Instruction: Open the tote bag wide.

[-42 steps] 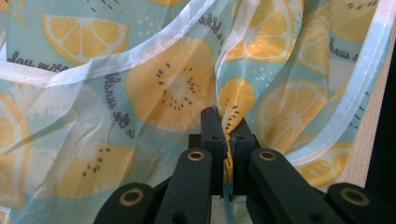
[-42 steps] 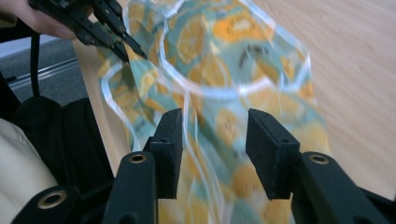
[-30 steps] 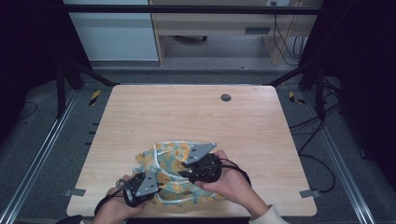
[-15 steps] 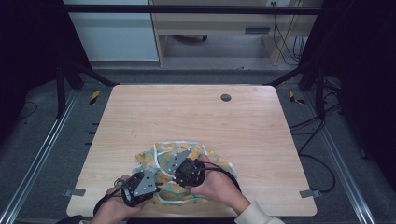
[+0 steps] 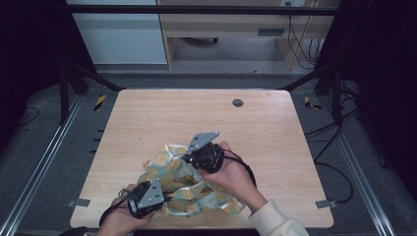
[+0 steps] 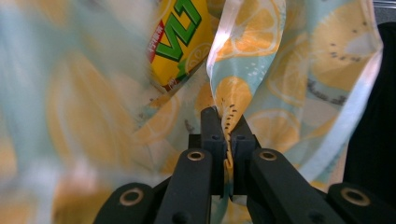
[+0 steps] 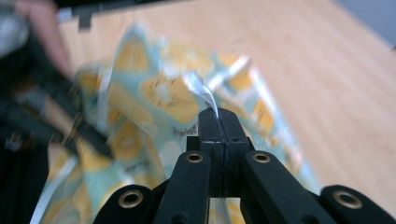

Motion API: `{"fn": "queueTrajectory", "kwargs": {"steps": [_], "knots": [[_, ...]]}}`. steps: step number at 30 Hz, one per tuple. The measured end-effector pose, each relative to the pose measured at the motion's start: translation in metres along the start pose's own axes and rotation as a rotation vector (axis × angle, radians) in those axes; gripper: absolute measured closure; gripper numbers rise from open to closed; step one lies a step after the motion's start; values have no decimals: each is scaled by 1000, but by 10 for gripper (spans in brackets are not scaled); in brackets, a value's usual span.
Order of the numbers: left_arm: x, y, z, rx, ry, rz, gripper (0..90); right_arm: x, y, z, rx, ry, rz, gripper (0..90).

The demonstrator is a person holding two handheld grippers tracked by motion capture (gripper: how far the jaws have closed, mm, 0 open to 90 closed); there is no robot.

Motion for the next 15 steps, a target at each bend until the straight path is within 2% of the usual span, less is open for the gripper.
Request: {"fn": "queueTrajectory", "kwargs": {"steps": [2,7,9,12,15], "knots": [[1,-1,2,-5,-18,3,884,-4,-5,-11,8,25,-19,900],[1,-6,9,-18,-52,-27,886,-6,-12,-44,54,53,-57,900],[2,-8,11,-23,-55,-33,886,-6,-12,-55,80,65,-73,900],[5,-6,12,-30,-52,-16,886,-4,-8,-70,118,80,-78,900],[5,-4,12,-28,-50,-9,886,-2,-1,-79,138,86,-75,900]]}}
Point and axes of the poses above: each handheld gripper's, and its own axes: x roughly forward along the jaws, y roughly out of its underside, z roughly to its left, the point moved 4 cm from there along x, roughly forward along the jaws, and after that the axes turned 2 degrees about z, right-handed, at the moved point
